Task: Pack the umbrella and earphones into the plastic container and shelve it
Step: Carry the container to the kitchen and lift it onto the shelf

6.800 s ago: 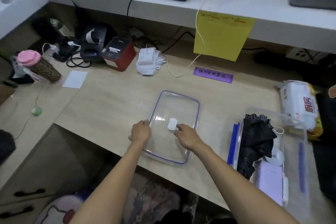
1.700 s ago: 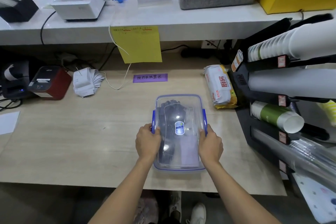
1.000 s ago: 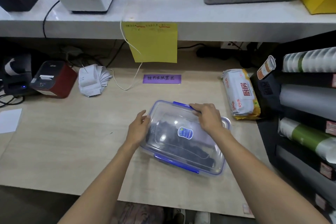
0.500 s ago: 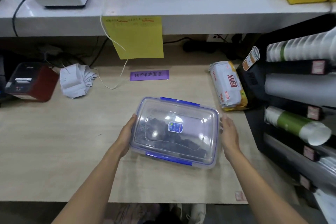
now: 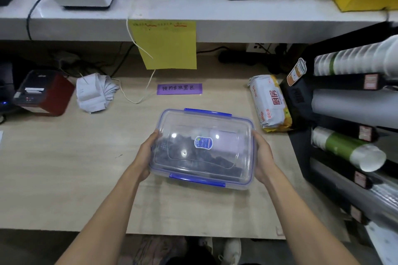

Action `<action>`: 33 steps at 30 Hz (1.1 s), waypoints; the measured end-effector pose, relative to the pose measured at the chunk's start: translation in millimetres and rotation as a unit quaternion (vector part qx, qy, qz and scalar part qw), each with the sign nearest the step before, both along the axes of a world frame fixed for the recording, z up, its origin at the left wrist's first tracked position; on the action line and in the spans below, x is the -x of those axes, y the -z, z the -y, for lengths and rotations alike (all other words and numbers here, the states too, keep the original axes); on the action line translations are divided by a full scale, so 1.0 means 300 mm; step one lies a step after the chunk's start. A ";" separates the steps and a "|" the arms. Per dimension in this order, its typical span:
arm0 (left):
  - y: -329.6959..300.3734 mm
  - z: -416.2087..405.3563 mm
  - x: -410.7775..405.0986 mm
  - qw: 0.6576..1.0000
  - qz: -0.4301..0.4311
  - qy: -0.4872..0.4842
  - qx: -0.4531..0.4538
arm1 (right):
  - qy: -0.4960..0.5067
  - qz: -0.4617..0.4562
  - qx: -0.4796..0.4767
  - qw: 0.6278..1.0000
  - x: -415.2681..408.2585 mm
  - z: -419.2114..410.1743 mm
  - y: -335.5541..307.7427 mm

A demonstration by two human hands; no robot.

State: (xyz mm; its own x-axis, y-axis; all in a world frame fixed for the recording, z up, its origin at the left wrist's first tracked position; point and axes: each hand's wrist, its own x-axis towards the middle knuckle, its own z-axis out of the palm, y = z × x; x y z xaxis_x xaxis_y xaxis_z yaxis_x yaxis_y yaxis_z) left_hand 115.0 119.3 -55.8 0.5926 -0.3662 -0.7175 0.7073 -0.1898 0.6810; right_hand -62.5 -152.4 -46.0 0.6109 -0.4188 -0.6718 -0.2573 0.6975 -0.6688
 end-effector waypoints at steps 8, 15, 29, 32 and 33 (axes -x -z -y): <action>-0.186 -0.107 -0.007 0.991 0.113 -0.070 -0.015 | -0.055 0.037 0.069 0.995 -0.152 -0.043 -0.180; -0.364 -0.205 0.072 0.977 0.136 -0.166 0.011 | -0.121 0.086 0.057 0.987 -0.197 -0.105 -0.355; -0.590 -0.472 0.549 0.937 0.144 -0.306 0.086 | -0.292 0.168 0.092 0.937 -0.100 -0.291 -0.660; -0.640 -0.553 0.699 0.915 0.169 -0.357 0.086 | -0.343 0.181 0.080 0.918 -0.060 -0.393 -0.708; -0.657 -0.581 0.746 0.907 0.180 -0.374 0.075 | -0.357 0.184 0.083 0.912 -0.049 -0.431 -0.726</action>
